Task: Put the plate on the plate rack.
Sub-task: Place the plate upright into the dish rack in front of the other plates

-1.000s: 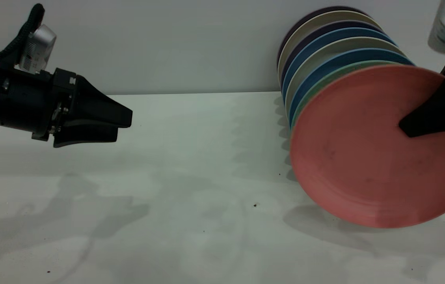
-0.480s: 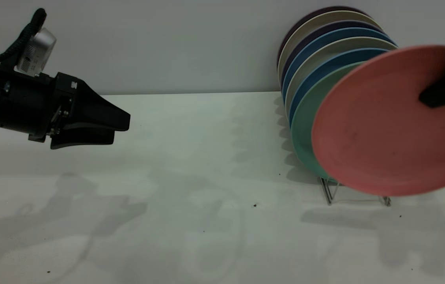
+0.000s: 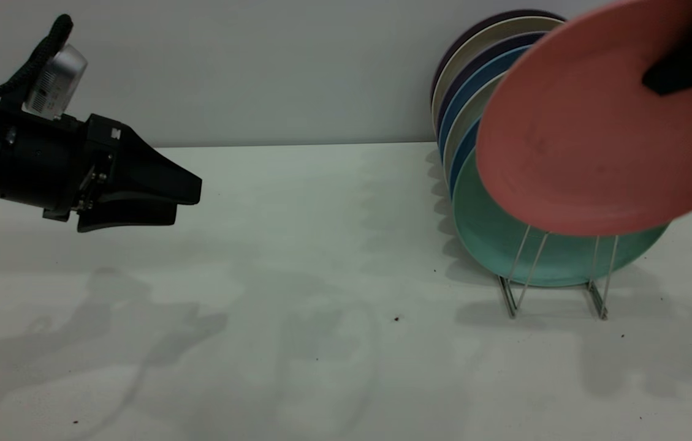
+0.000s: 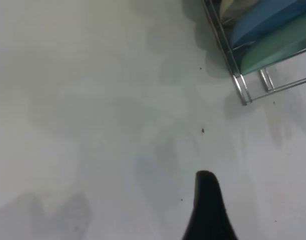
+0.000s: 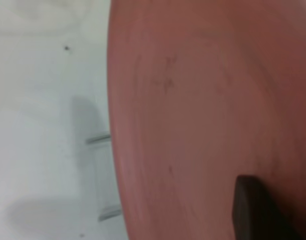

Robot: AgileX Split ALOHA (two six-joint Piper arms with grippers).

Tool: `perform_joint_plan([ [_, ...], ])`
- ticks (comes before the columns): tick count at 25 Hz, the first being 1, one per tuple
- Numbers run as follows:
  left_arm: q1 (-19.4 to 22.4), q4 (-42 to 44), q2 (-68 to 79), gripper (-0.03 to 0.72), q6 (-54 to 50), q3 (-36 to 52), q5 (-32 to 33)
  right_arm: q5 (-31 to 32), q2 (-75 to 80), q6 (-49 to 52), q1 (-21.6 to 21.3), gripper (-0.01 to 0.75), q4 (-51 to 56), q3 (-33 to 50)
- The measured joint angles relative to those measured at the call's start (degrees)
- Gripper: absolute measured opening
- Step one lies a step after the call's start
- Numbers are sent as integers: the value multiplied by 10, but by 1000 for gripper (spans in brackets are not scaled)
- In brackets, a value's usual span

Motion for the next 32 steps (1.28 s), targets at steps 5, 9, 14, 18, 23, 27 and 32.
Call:
perform_joint_plan([
  [5, 0, 0, 0, 541, 0, 0, -3, -4, 1, 0, 0, 137, 1, -24],
  [9, 0, 0, 0, 541, 0, 0, -3, -8, 15, 0, 0, 137, 15, -33],
  [14, 0, 0, 0, 541, 0, 0, -3, -11, 37, 0, 0, 137, 28, -33],
  [18, 0, 0, 0, 541, 0, 0, -3, -13, 48, 0, 0, 137, 29, -33],
  [23, 0, 0, 0, 541, -1, 0, -3, -16, 68, 0, 0, 137, 30, -33],
  [27, 0, 0, 0, 541, -1, 0, -3, -17, 83, 0, 0, 137, 30, -33],
  [32, 0, 0, 0, 541, -1, 0, -3, -18, 99, 0, 0, 137, 30, -34],
])
